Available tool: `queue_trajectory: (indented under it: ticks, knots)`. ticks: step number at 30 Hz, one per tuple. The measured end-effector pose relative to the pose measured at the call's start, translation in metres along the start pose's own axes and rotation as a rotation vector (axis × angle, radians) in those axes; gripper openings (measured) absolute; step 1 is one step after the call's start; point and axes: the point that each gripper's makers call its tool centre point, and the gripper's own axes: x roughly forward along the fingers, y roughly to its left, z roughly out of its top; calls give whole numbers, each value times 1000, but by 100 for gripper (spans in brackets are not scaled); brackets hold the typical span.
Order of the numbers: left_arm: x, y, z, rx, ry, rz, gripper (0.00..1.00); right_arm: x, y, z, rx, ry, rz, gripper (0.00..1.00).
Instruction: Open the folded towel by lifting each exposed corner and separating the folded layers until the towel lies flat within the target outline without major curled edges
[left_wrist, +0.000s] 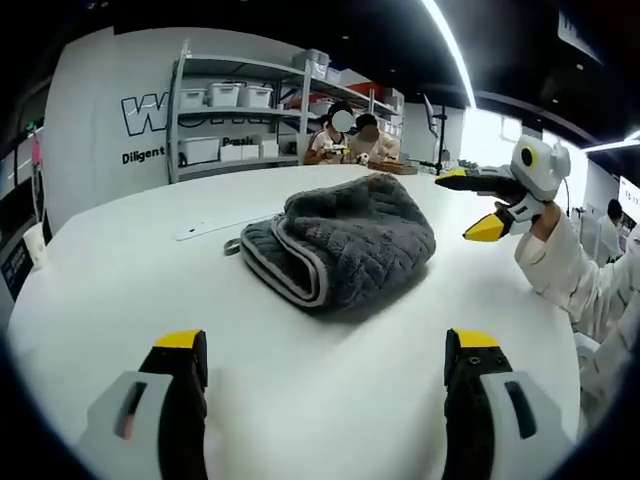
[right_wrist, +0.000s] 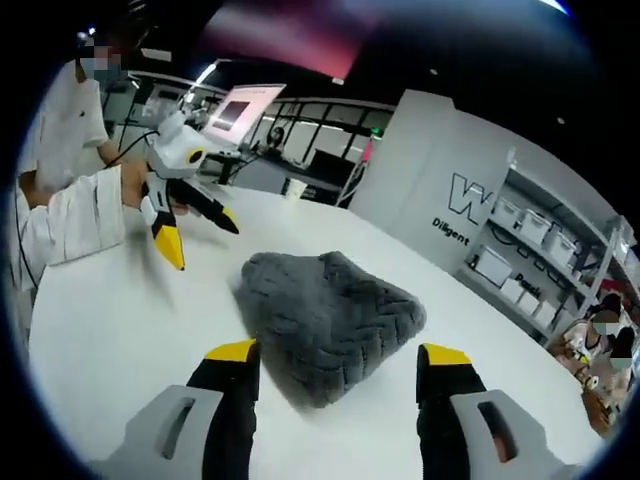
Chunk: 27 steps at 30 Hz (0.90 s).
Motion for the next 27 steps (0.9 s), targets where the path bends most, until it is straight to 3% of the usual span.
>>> queue_trajectory:
  ticks: [8,17,27]
  knots:
    - [0,0,-1,-1,6,1,98,-4,-13,-25,86,75,-37,99]
    - [-1,0,-1,-2,6,-1,99,-3,-18,-36,121,119,-9,99]
    - [-1,-2,-2,-1,12,-9,99,7,-28,-6,57,91,23,98]
